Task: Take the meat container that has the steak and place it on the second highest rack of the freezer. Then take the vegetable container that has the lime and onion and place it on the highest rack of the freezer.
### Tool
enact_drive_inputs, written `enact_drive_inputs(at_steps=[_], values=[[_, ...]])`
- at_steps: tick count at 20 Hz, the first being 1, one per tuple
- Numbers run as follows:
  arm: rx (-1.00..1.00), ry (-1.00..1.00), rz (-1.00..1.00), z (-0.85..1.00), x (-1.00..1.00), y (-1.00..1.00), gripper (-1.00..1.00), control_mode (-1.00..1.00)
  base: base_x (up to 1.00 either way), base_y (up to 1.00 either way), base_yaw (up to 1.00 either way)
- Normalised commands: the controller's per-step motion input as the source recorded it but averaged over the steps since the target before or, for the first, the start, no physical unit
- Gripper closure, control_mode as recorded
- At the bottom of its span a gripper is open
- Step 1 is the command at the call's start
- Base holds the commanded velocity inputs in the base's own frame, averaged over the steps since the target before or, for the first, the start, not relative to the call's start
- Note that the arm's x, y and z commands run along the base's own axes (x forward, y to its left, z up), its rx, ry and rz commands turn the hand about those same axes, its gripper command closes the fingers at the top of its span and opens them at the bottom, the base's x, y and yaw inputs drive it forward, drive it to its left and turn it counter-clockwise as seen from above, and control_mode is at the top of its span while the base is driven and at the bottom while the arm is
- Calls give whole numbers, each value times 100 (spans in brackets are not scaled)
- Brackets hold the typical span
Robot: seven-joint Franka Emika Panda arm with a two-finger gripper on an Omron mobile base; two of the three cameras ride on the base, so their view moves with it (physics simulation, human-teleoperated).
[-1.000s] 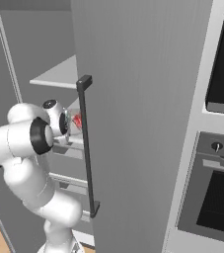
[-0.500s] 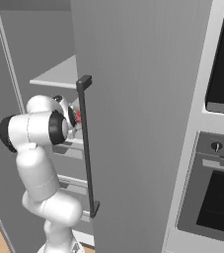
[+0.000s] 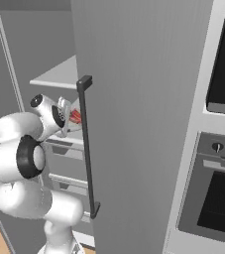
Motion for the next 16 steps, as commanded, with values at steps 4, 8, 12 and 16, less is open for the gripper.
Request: enact_drive_inputs(at_steps=[4, 8, 12, 16], values=[[4, -18, -25, 99, -100, 5, -100, -100, 0, 0, 0], [9, -1, -27, 100, -100, 14, -100, -100, 0, 0, 0], [23, 3, -13, 100, -100, 7, -100, -100, 0, 0, 0], [39, 6, 2, 66, -100, -2, -100, -100, 0, 0, 0]])
